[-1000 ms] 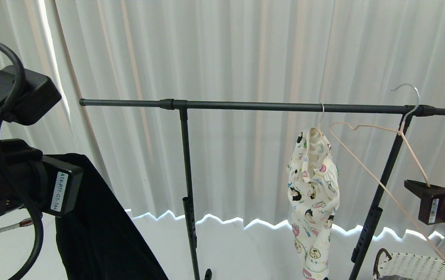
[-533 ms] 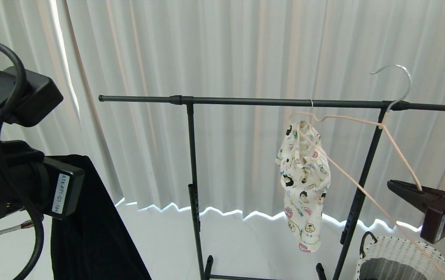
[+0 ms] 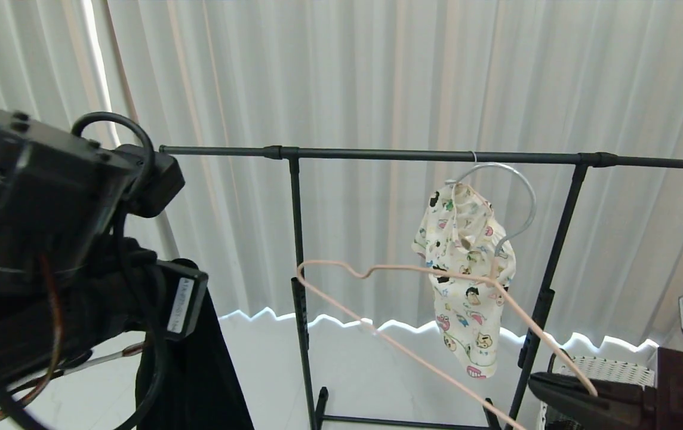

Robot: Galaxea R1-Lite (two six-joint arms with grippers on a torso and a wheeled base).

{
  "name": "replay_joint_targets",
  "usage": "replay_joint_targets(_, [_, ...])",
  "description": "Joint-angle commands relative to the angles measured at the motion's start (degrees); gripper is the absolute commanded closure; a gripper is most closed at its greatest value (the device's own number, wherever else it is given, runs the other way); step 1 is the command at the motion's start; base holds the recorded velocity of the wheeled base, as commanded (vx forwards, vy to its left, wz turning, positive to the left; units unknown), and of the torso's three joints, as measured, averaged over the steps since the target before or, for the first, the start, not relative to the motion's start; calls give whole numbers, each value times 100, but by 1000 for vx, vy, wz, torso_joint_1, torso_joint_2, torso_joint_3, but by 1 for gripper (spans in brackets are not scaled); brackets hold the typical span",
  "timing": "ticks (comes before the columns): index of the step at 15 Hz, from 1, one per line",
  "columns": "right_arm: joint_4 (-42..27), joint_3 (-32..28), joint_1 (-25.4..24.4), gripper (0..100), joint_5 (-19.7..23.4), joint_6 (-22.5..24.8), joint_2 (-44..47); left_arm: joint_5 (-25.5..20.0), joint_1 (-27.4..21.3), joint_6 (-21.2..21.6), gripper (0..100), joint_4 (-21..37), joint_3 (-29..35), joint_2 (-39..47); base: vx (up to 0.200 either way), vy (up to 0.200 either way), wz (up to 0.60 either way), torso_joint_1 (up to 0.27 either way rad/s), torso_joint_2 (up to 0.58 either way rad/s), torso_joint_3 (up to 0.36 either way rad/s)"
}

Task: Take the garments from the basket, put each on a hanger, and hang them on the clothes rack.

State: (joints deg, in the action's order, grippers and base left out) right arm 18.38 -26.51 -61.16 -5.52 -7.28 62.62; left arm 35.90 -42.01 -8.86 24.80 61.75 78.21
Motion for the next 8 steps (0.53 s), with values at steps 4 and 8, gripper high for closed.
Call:
replay_joint_targets(4, [-212,-258,-801,100,-1,-63,189,-4,334,-880,100,8,611,1012,0,0,0,0,0,0])
replay_joint_targets(8, [-204,-346,-792,100,-1,-134,312,-13,307,-1285,100,8,663,1003,0,0,0,0,0,0])
